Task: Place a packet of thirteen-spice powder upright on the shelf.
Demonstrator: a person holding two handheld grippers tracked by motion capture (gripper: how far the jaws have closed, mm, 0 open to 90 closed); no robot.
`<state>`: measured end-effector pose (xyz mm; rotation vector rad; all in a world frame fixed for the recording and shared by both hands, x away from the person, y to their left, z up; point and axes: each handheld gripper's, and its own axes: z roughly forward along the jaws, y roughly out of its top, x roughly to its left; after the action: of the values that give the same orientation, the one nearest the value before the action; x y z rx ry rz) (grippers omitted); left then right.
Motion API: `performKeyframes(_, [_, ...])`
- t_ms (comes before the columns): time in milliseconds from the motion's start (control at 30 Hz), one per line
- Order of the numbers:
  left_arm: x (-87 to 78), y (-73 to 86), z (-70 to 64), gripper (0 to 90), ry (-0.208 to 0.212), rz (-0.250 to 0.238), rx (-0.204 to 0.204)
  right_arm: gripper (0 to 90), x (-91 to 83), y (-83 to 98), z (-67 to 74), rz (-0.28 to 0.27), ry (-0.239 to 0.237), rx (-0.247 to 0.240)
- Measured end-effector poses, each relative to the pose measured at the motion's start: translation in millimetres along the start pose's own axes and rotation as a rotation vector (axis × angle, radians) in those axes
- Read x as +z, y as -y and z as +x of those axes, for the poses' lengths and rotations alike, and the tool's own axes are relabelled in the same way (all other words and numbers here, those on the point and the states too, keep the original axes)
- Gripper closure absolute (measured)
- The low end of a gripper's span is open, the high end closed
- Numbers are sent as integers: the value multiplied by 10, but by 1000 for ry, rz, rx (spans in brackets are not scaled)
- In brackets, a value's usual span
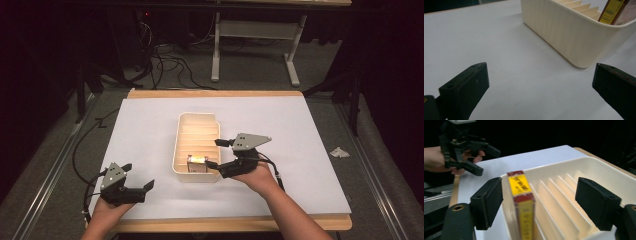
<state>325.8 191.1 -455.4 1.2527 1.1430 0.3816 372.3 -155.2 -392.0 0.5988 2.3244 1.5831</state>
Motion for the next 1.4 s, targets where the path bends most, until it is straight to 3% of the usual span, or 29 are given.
performKeyframes(100, [13, 2, -4, 12, -1, -3, -8, 173, -130, 45, -57, -3, 61, 14])
performKeyframes(133, [17, 4, -2, 12, -2, -1, -5, 173, -130, 45, -57, -3, 61, 14])
performKeyframes(167, [30, 8, -2, 12, -2, -1, -4, 168, -222, 88, -100, -1, 111, 26])
performKeyframes(200, [30, 8, -2, 12, -2, -1, -4, 168, -222, 88, -100, -1, 111, 26])
performKeyframes(233, [43, 12, -1, 12, -4, 2, -1, 168, -320, 138, -147, 4, 170, 39])
performKeyframes(267, [51, 12, -2, 12, -5, 0, -4, 168, -374, 167, -173, 6, 196, 45])
performKeyframes(567, [95, 7, -7, 13, -14, -8, -5, 155, -930, 486, -347, 10, 373, 101])
performKeyframes(900, [116, 23, -4, 13, -22, -6, -3, 153, -1607, 915, -344, -10, 520, 183])
performKeyframes(1100, [134, 42, -6, 12, -27, -4, 0, 151, -1831, 1155, -221, -60, 604, 214])
performKeyframes(1267, [168, 62, -6, 11, -31, 7, 1, 151, -1696, 1302, -223, 15, 564, 213])
performKeyframes(1400, [168, 68, -23, 11, -27, 8, 6, 152, -1617, 1298, -204, 22, 528, 190])
